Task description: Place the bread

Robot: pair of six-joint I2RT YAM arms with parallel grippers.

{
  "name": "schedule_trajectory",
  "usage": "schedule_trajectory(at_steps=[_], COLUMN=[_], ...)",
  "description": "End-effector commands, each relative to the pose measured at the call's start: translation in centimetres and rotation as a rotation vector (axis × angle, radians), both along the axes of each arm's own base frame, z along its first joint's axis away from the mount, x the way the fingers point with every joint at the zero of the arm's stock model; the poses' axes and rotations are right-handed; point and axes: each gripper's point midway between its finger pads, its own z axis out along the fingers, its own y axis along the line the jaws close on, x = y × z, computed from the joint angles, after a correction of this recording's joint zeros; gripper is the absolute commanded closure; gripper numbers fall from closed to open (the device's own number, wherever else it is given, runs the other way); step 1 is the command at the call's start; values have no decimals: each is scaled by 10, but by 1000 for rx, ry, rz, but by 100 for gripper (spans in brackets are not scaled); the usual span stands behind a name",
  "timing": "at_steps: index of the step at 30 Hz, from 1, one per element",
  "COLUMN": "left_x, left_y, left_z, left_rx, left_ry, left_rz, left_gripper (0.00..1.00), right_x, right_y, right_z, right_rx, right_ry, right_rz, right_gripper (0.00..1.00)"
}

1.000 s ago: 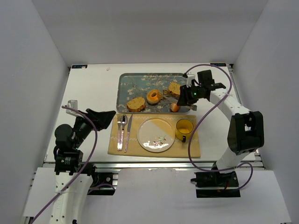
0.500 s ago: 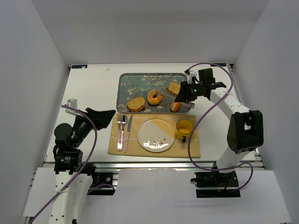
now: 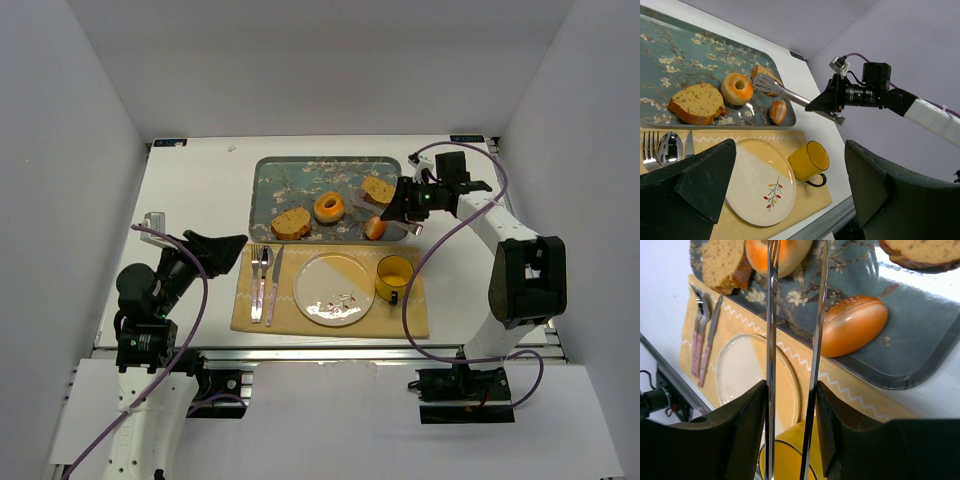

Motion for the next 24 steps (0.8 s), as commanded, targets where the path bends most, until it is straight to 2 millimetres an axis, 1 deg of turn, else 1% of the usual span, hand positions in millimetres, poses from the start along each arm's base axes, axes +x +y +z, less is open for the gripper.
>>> schedule_trajectory(at_steps=[1,7,15,16,17,19,24], left_x=[1,2,5,5,5,6,7], left_y=[1,1,0,0,0,-1,0], left_z=[6,4,0,1,0,1,1], left_rx=[-1,-10,-10,-11,-11,-11,-10], left_ry=[-15,-10,-4,-6,-5,-5,-4], left_rz=[7,4,-1,-2,-2,-2,2], left_gripper=[2,2,2,2,2,2,2], right_x=[6,12,18,20,21,24,22], right_y=[12,17,15,16,17,20,25], right_z=[18,21,5,5,2,2,-5], right_rx=[83,109,93,98,103,113,122], right_ry=[-29,-19,12,14,24,27,50], right_rz=[19,18,-7,-10,-7,-3,11], right_gripper=[52,52,50,50,50,50,52])
